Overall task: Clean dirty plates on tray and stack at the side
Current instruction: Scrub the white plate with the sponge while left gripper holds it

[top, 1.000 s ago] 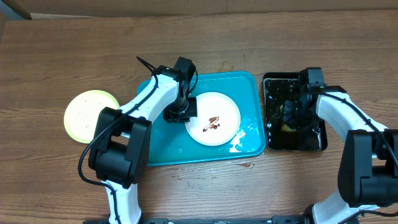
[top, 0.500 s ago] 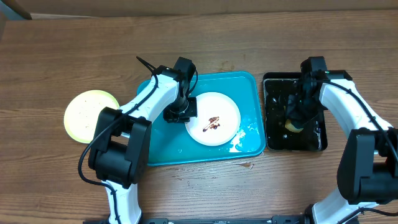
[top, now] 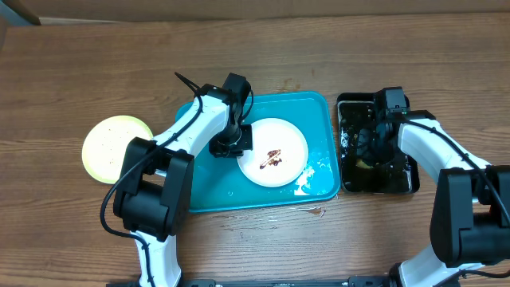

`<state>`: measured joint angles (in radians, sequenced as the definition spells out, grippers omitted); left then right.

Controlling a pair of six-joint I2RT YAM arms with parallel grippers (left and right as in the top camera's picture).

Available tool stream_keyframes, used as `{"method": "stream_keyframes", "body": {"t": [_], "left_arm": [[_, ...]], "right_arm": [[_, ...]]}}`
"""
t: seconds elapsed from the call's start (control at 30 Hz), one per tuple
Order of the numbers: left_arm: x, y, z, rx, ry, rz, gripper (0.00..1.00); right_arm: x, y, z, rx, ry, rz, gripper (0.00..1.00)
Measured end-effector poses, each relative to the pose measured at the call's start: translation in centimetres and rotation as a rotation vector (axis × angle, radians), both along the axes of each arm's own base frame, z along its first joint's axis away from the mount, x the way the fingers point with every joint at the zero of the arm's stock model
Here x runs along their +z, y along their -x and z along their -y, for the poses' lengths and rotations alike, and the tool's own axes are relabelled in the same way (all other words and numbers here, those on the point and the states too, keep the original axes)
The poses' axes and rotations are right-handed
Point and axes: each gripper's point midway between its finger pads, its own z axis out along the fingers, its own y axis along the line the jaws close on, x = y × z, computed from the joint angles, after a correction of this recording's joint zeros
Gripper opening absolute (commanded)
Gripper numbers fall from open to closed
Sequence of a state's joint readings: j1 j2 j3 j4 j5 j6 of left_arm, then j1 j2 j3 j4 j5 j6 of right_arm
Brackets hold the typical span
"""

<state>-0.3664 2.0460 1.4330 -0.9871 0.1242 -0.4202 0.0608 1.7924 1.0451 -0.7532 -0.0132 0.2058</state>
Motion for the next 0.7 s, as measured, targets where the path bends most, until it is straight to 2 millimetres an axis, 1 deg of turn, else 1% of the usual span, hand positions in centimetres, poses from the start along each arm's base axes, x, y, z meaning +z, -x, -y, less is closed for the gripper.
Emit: {"method": "stream_keyframes", "body": {"t": [0.17, 0.23, 0.27, 0.33, 0.43, 0.47, 0.5, 0.53, 0.6, 0.63, 0.7], "left_arm": [[0.0, 0.0, 0.3, 0.0, 0.015, -0.004, 0.04], [0.0, 0.0, 0.4, 0.001, 0.021, -0.004, 0.04], [0.1, 0.0, 0.4, 0.001, 0.024, -0.005, 0.04], [0.1, 0.1, 0.6, 0.001, 0.032, -0.007, 0.04], [0.1, 0.1, 0.7, 0.001, 0.039, -0.008, 0.04], [0.1, 0.1, 0.7, 0.001, 0.04, -0.008, 0.04], [0.1, 0.1, 0.7, 0.001, 0.041, -0.008, 0.04], [0.1, 0.1, 0.7, 0.001, 0.041, -0.009, 0.04], [0.1, 0.1, 0.8, 0.001, 0.044, -0.009, 0.04], [0.1, 0.1, 0.8, 0.001, 0.044, -0.01, 0.04], [0.1, 0.1, 0.8, 0.001, 0.046, -0.011, 0.04]], "right_arm": [[0.8, 1.4, -0.4, 0.004, -0.021, -0.08, 0.04], [1.9, 1.5, -0.6, 0.008, -0.025, -0.104, 0.04], [2.5, 1.2, -0.9, 0.012, -0.028, -0.098, 0.04], [4.2, -0.1, -1.6, 0.031, -0.034, -0.055, 0.04], [7.1, -1.4, -3.3, 0.072, -0.056, 0.019, 0.04], [8.1, -1.6, -4.1, 0.092, -0.071, 0.048, 0.04], [9.3, -1.6, -5.7, 0.13, -0.099, 0.08, 0.04], [9.8, -1.4, -7.0, 0.161, -0.123, 0.091, 0.04], [10.2, -0.9, -10.0, 0.232, -0.172, 0.102, 0.04], [10.3, -0.7, -11.0, 0.258, -0.184, 0.106, 0.04], [10.6, -0.2, -14.5, 0.34, -0.225, 0.131, 0.04]]}}
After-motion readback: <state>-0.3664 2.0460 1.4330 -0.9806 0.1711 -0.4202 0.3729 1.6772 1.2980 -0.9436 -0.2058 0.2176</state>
